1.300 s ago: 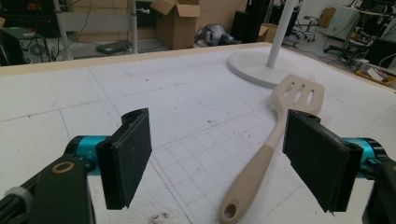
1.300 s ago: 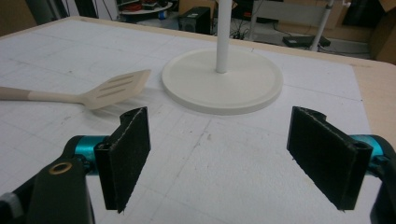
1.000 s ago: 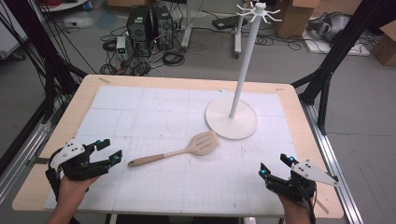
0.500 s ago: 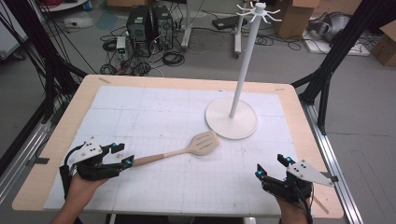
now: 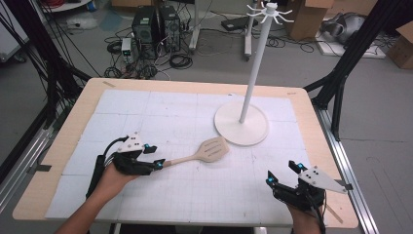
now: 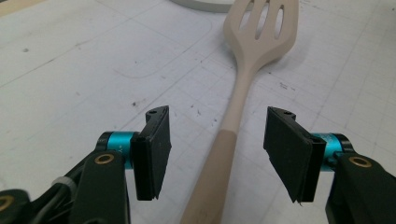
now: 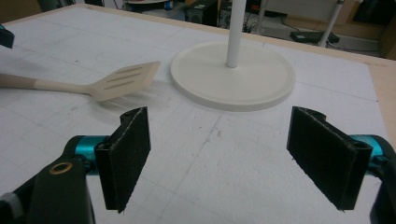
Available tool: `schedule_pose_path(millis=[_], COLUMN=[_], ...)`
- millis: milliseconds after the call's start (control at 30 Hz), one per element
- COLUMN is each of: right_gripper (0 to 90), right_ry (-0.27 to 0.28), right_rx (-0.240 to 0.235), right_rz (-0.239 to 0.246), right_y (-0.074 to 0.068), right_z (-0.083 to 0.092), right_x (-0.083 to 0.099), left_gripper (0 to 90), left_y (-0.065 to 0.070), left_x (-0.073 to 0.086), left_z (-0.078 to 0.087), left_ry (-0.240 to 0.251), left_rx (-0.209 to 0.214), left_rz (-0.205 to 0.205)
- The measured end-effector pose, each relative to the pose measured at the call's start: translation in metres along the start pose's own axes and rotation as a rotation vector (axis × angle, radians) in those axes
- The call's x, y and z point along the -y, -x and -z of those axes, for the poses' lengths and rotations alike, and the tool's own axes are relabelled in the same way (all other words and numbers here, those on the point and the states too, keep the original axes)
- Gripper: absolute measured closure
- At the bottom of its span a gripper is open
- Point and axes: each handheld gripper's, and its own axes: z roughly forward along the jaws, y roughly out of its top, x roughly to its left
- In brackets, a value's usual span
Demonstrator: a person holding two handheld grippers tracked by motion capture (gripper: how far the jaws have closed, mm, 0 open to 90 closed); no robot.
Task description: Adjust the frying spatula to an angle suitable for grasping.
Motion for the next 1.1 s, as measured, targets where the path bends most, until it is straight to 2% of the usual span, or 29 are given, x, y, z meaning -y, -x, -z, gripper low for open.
schedule_pose_path(millis=[67, 133, 167, 233, 300, 467, 567, 600, 633, 700, 800, 833, 1100], right_gripper=[20.5, 20.5, 20.4, 20.5, 20.5, 20.4, 20.4, 20.5, 20.5, 20.5, 20.5, 20.4, 20.4], right_ry=[0.004, 0.007, 0.005, 0.006, 0.006, 0.006, 0.004, 0.002, 0.004, 0.005, 0.007, 0.007, 0.005], right_rx=[-0.003, -0.004, -0.004, -0.005, -0.006, -0.007, -0.005, -0.004, -0.003, -0.006, -0.010, -0.010, -0.007], right_rz=[-0.004, -0.001, -0.005, -0.002, -0.003, -0.001, -0.005, -0.008, -0.008, -0.005, -0.004, -0.008, -0.014], right_y=[0.000, 0.000, 0.000, 0.000, 0.000, 0.001, 0.001, 0.001, 0.001, 0.001, 0.000, 0.000, 0.001], right_z=[0.000, 0.000, 0.000, 0.000, -0.001, -0.001, 0.000, 0.000, -0.001, -0.001, -0.001, 0.000, -0.001], right_x=[0.000, 0.000, 0.000, 0.000, 0.000, 0.000, 0.000, 0.000, 0.000, 0.000, -0.001, -0.001, -0.001], left_gripper=[42.8, 44.3, 45.8, 47.9, 49.8, 54.9, 58.4, 66.3, 69.4, 70.3, 71.4, 72.6, 74.1], left_y=[-0.002, -0.003, -0.003, -0.002, -0.001, 0.000, 0.001, 0.002, 0.003, 0.005, 0.004, 0.006, 0.012], left_x=[-0.001, -0.002, -0.002, -0.001, -0.001, 0.003, 0.003, 0.003, 0.003, 0.003, 0.003, 0.003, 0.002], left_z=[-0.009, -0.021, -0.021, -0.029, -0.031, -0.040, -0.039, -0.040, -0.039, -0.039, -0.039, -0.039, -0.039], left_ry=[-0.047, -0.103, -0.103, -0.137, -0.144, -0.203, -0.202, -0.199, -0.198, -0.196, -0.199, -0.199, -0.196], left_rx=[0.003, 0.010, 0.010, 0.015, 0.015, 0.023, 0.033, 0.041, 0.056, 0.052, 0.080, 0.088, 0.120], left_rz=[0.007, -0.005, -0.005, -0.021, -0.023, -0.045, -0.049, -0.053, -0.066, -0.092, -0.086, -0.109, -0.117])
